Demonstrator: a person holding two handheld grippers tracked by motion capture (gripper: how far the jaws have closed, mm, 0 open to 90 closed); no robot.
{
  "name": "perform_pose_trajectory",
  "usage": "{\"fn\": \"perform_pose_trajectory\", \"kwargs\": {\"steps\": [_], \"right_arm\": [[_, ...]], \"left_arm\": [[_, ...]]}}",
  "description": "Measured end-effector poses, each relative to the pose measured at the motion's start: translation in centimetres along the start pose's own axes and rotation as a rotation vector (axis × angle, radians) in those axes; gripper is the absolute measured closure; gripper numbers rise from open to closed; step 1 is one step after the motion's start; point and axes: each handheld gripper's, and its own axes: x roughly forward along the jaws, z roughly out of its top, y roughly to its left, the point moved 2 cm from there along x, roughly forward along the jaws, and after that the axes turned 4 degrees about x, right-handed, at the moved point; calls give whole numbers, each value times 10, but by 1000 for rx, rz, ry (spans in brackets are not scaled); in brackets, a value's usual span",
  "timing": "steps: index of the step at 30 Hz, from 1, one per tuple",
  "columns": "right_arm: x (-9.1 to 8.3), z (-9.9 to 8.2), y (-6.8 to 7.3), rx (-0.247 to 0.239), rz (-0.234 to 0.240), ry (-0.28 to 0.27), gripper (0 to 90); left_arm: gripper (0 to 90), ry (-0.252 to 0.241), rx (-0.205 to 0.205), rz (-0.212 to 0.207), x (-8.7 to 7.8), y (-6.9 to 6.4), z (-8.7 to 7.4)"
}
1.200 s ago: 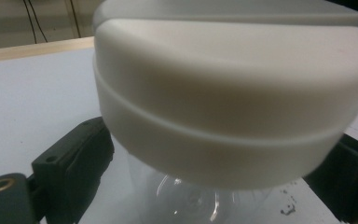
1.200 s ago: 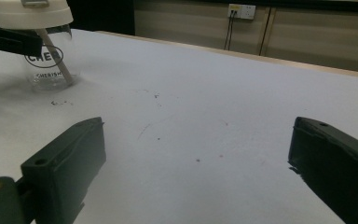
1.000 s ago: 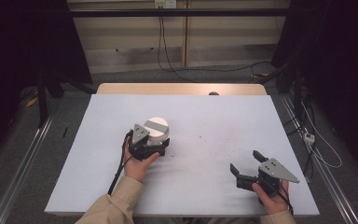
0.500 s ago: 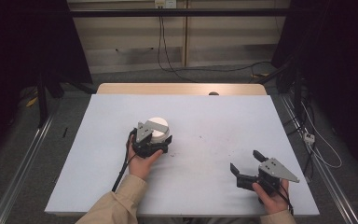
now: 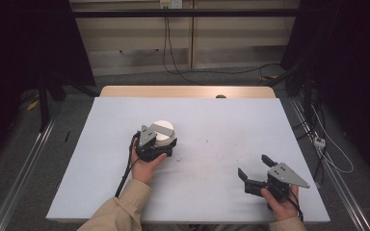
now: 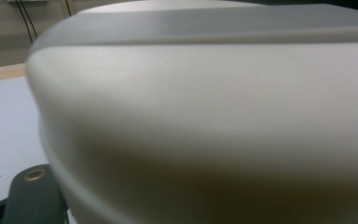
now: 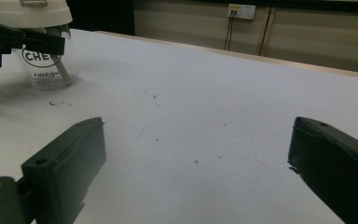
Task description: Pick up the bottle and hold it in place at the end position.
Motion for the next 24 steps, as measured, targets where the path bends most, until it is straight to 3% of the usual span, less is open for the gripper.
{"fn": "perform_pose_trajectory", "kwargs": {"steps": [6, 11, 18, 24], "right_arm": [[0, 0, 0, 1, -1, -2, 39], [0, 1, 0, -2, 1, -5, 39], [0, 1, 0, -4, 2, -8, 38], [0, 1, 0, -9, 5, -9, 39]], "left_arm": [[181, -15, -13, -17, 1, 0, 2], [182, -24, 15, -40, 2, -2, 8], [183, -47, 20, -84, 10, -7, 15], [184, -50, 22, -96, 16, -8, 19]]}}
